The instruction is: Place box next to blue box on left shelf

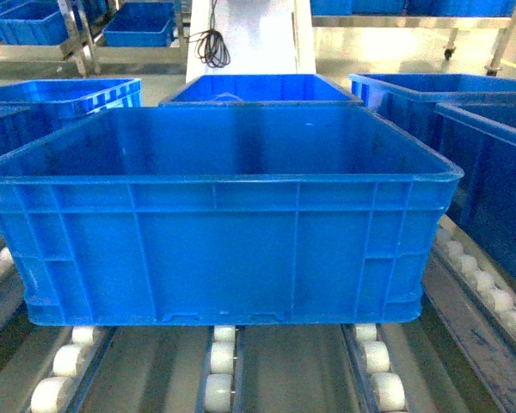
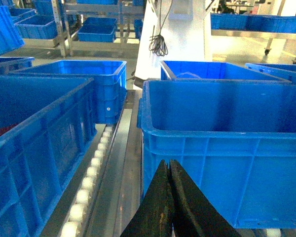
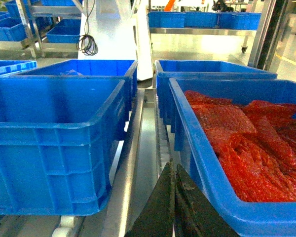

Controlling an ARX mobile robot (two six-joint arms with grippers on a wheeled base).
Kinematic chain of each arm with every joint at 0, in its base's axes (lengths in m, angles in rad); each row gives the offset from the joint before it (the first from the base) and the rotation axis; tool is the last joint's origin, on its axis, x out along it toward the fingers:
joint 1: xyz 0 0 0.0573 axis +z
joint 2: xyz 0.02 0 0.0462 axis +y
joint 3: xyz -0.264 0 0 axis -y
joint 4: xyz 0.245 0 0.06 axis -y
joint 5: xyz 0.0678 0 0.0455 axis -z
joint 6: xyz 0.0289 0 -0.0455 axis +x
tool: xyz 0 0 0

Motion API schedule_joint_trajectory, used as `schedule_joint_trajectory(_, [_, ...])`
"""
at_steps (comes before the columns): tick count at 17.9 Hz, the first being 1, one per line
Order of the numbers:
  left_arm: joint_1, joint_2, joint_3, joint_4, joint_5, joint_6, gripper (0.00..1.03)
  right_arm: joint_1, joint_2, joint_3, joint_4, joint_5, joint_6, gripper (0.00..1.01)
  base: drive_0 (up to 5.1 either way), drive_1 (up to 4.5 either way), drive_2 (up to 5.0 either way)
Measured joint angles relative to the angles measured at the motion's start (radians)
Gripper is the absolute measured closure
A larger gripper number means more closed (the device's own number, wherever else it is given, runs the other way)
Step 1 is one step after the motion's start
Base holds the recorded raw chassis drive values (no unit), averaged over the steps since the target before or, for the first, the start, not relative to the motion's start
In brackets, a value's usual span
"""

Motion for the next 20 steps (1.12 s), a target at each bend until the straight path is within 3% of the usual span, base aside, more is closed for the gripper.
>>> schedule_joint_trajectory(9, [0.0,-0.091,0.0,-0.085,0.0,0.0,1.02,0.0,-0.091,0.0,-0.082,0.0,0.0,0.99,0.0,0.0,0.0])
schedule_joint_trajectory(20, [0.0,-0.36,0.0,-0.352,0.0,0.0,1.02,0.0,-0.365,0.0,-0.366,0.0,0.0,0.99,0.0,0.0,0.0])
